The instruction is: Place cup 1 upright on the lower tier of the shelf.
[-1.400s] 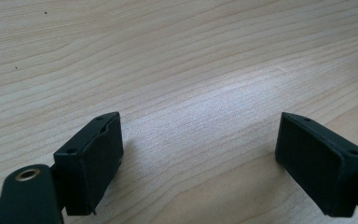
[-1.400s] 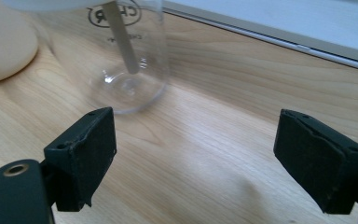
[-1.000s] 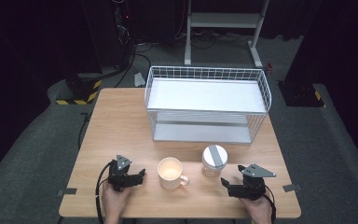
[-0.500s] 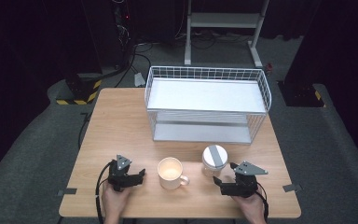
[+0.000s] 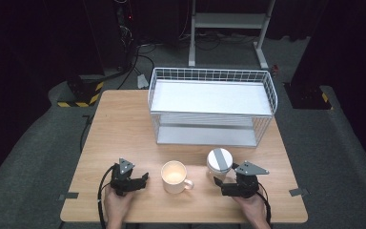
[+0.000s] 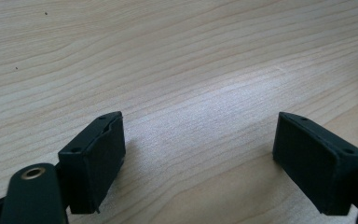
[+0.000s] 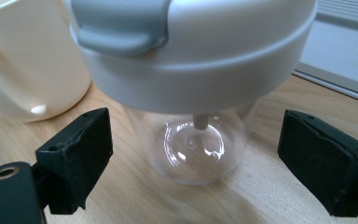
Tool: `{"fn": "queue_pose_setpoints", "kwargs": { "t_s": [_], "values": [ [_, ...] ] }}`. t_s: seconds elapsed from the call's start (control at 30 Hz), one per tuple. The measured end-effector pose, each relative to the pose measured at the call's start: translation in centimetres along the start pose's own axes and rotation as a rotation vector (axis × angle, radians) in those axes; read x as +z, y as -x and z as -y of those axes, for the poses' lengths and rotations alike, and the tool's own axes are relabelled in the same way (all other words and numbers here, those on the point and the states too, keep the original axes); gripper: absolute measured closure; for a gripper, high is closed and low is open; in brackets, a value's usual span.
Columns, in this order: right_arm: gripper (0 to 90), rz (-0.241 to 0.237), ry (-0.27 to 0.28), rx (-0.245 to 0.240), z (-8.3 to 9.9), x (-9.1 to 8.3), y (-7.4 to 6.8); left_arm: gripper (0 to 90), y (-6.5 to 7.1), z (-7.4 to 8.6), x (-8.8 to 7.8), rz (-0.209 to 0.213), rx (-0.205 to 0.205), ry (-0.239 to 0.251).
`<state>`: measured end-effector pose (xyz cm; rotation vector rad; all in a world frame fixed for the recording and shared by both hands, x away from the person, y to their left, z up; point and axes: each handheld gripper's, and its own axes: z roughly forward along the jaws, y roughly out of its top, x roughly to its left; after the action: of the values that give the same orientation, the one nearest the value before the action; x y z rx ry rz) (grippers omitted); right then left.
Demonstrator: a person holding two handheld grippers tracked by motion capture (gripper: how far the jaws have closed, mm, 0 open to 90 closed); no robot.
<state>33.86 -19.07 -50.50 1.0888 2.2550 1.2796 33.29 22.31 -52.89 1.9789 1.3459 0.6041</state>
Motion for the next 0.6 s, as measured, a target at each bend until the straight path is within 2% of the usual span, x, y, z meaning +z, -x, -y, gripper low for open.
{"fn": "queue_pose_setpoints", "kwargs": {
  "t_s": [0.6],
  "values": [
    [9.8,-0.004,0.009,-0.010,-1.0,1.6,-0.4,17.3,0.0,0.0,0.0,0.000,0.000,0.000]
  ]
}}
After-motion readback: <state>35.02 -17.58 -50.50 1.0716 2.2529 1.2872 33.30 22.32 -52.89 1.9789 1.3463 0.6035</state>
